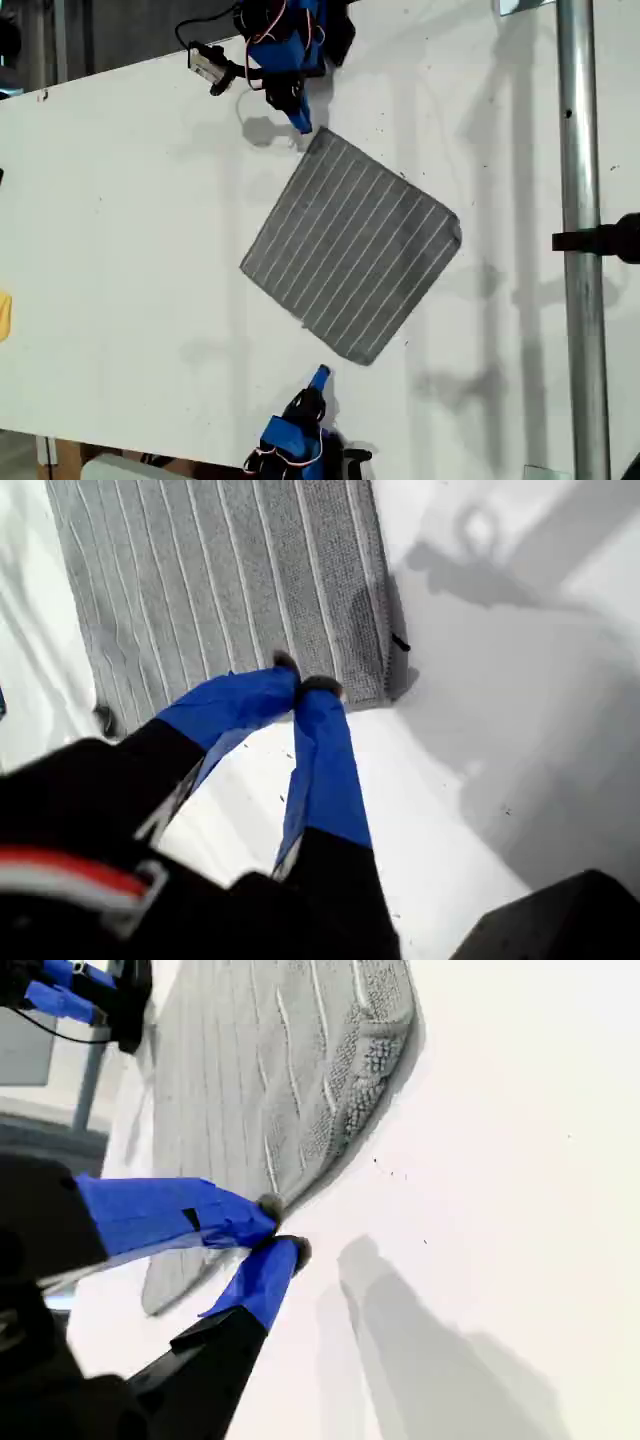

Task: Grasp corners of a towel and fold twice.

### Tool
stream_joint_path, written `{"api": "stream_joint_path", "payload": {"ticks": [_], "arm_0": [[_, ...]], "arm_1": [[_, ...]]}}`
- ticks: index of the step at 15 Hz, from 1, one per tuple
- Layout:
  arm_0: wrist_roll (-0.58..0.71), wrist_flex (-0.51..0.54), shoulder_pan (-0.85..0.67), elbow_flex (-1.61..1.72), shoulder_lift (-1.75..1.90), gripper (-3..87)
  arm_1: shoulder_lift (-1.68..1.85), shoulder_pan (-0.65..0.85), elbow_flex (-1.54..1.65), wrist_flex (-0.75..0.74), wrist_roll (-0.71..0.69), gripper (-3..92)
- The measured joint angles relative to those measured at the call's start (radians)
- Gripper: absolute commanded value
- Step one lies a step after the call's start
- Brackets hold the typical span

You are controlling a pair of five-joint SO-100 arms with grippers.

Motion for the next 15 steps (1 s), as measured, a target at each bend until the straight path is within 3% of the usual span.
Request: {"api": "stream_joint_path", "payload": {"ticks": [1, 4, 15], "arm_0": [[-0.011, 0.002, -0.002, 0.000, 0.000, -2.5], [-0.436, 0.002, -0.207, 0.000, 0.002, -2.5], [-0.512, 0.000, -0.204, 0.000, 0.002, -2.6]], "arm_1": [[0.000, 0.014, 0.000, 0.000, 0.000, -0.3], [0.000, 0.092, 0.000, 0.000, 0.000, -0.3], [0.011, 0.043, -0.023, 0.029, 0.000, -0.3]]}}
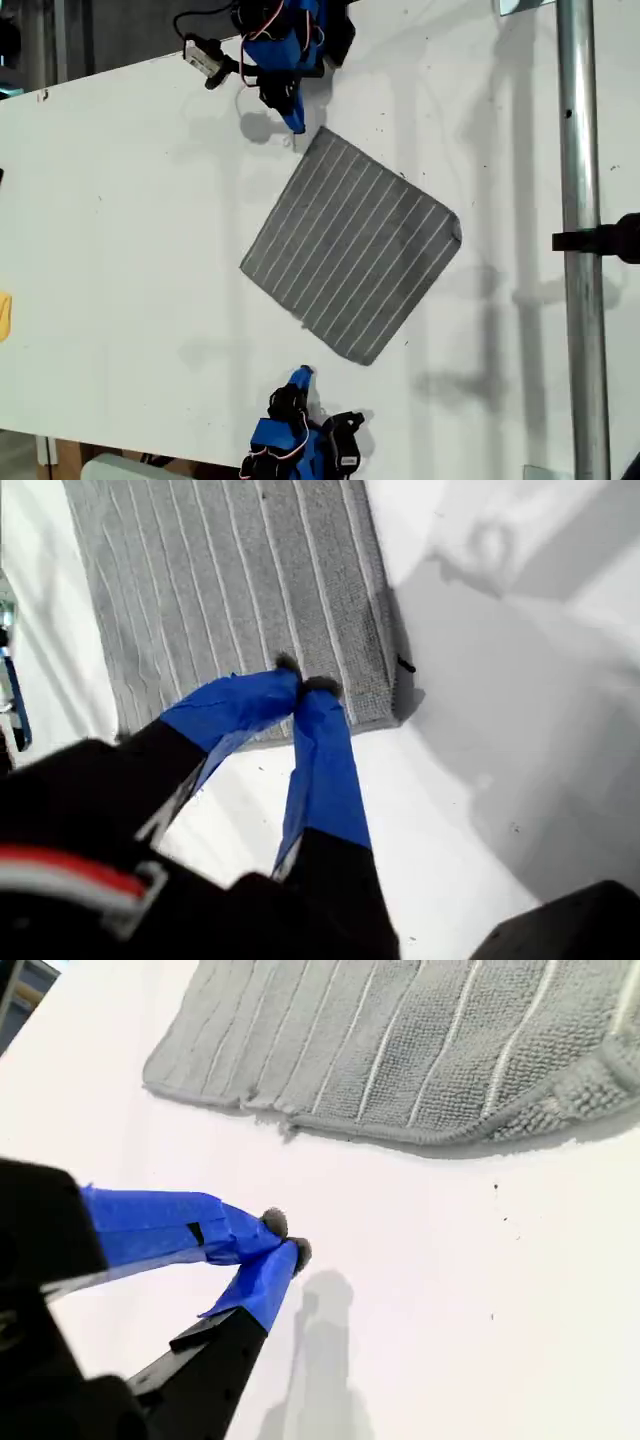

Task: Grasp corners of a towel and fold twice.

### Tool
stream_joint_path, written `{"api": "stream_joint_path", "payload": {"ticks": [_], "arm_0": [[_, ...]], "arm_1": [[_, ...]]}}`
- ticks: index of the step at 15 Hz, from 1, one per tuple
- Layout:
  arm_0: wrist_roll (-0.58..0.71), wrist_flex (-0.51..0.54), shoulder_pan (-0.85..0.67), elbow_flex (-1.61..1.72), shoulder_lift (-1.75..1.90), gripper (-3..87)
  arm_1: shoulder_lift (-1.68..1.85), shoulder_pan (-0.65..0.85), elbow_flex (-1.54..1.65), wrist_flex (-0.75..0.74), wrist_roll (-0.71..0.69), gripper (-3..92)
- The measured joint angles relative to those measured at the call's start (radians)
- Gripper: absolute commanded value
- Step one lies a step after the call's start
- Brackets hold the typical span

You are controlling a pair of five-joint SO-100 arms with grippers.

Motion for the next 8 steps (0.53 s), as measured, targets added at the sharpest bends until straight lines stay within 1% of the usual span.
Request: {"api": "stream_joint_path", "payload": {"ticks": [3, 6, 8], "arm_0": [[-0.044, -0.046, 0.083, -0.009, 0.000, -2.7], [-0.052, -0.067, 0.091, -0.032, -0.044, -2.7], [-0.049, -0.118, 0.092, -0.103, -0.175, -2.7]], "arm_1": [[-0.017, -0.054, -0.008, -0.018, 0.000, -0.3], [-0.118, -0.091, -0.129, -0.034, 0.000, -0.3], [-0.268, -0.121, -0.210, -0.094, 0.000, -0.3]]}}
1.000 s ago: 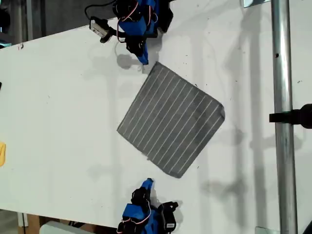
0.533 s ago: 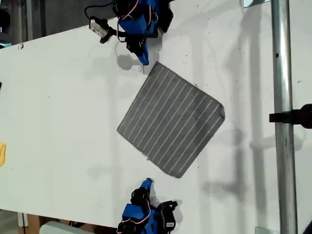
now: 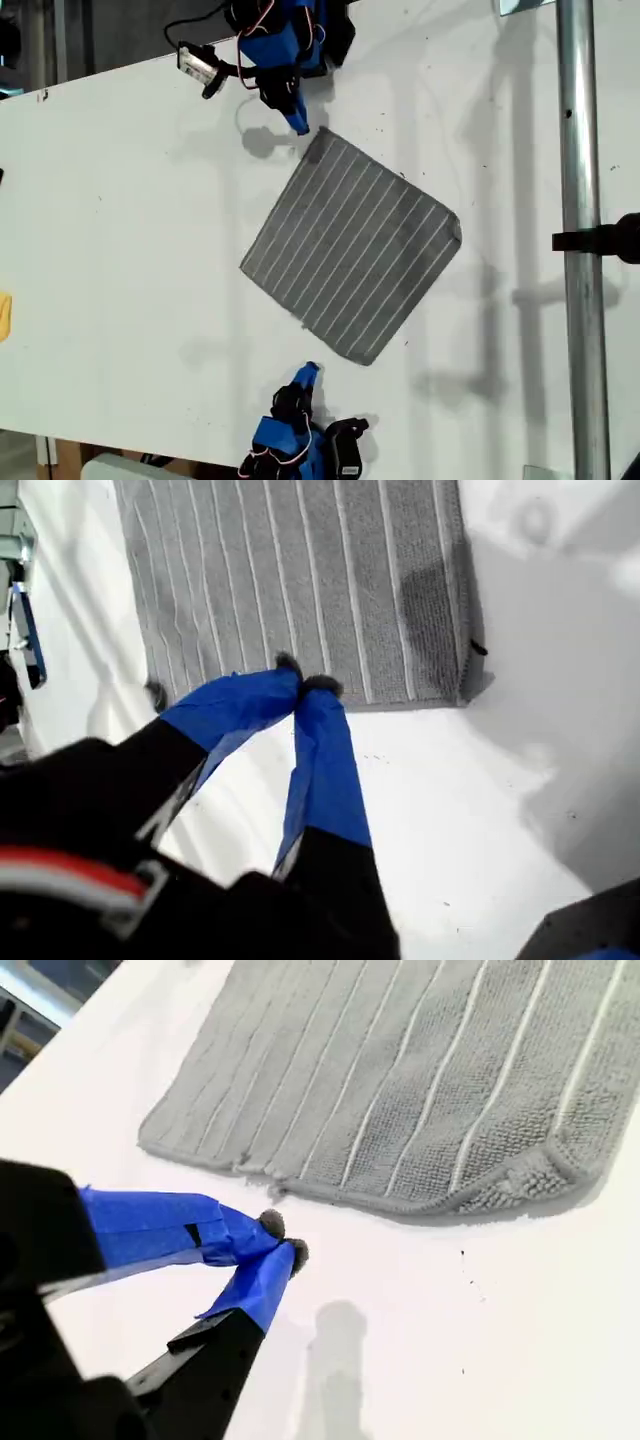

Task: Grasp corners of a towel and fold twice.

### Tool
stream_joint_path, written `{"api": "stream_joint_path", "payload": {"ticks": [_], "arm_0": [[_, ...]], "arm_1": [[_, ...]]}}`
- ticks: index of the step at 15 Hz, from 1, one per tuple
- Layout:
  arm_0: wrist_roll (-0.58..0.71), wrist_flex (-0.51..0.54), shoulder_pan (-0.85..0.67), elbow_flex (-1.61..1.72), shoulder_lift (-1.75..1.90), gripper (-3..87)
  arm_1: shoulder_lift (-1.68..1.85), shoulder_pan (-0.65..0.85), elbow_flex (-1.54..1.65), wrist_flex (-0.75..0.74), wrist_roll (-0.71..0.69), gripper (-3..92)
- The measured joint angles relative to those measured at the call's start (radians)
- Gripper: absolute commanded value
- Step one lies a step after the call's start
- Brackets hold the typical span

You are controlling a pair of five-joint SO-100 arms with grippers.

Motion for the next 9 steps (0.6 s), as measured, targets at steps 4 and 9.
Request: {"api": "stream_joint_path", "payload": {"ticks": [4, 9], "arm_0": [[0.034, -0.101, 0.026, -0.256, -0.440, -2.7], [0.021, -0.133, 0.103, -0.472, -0.724, -2.7]], "arm_1": [[-0.296, -0.087, -0.170, -0.115, 0.000, -0.3], [-0.644, -0.195, -0.457, -0.127, 0.000, -0.3]]}}
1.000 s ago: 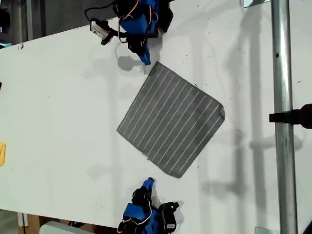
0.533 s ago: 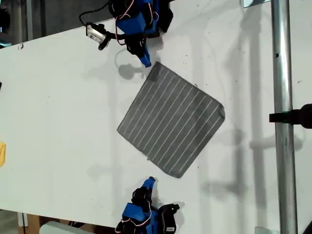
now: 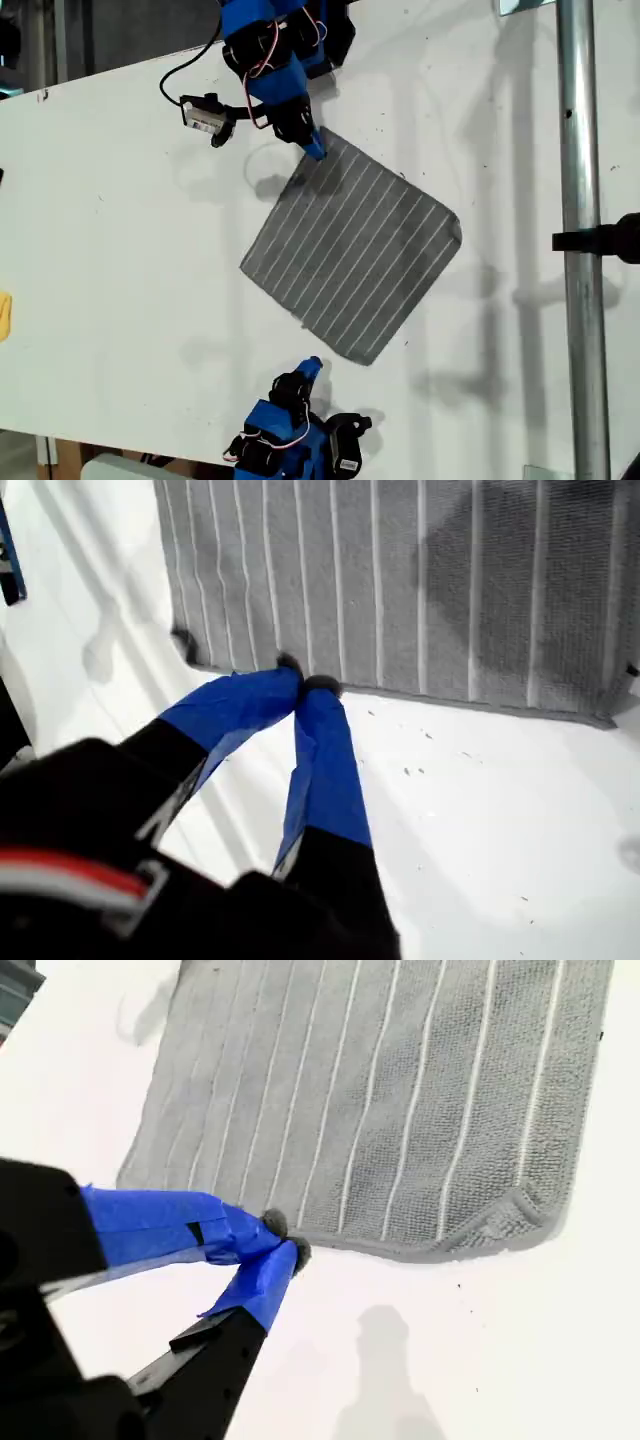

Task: Grasp corners of a towel and fold twice.

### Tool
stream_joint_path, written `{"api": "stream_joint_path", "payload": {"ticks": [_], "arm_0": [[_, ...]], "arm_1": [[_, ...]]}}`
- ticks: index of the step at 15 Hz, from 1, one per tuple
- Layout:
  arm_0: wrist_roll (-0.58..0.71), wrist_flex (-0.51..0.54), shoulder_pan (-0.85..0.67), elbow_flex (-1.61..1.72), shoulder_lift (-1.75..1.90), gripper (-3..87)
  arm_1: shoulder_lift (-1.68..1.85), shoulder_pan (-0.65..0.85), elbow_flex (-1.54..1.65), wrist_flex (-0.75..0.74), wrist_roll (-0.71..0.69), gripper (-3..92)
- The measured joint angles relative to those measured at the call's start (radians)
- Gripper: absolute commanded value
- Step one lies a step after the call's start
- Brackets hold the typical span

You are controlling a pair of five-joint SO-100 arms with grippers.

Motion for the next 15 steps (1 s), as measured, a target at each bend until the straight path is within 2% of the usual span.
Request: {"api": "stream_joint_path", "payload": {"ticks": [3, 7, 10, 13, 15], "arm_0": [[-0.017, 0.003, 0.049, -0.089, -0.097, -2.7], [-0.035, 0.080, 0.123, -0.296, -0.253, -2.7], [-0.034, 0.115, 0.167, -0.393, -0.304, -2.7], [-0.035, 0.115, 0.190, -0.408, -0.322, -2.7], [-0.035, 0.115, 0.190, -0.408, -0.327, -2.7]], "arm_1": [[-0.258, -0.066, -0.224, 0.015, 0.000, -0.3], [-0.638, -0.164, -0.649, 0.150, 0.000, -0.3], [-0.842, -0.219, -0.856, 0.147, -0.011, -0.3], [-0.992, -0.267, -0.999, 0.083, -0.017, -0.3], [-1.062, -0.293, -1.049, 0.017, -0.040, 17.1]]}}
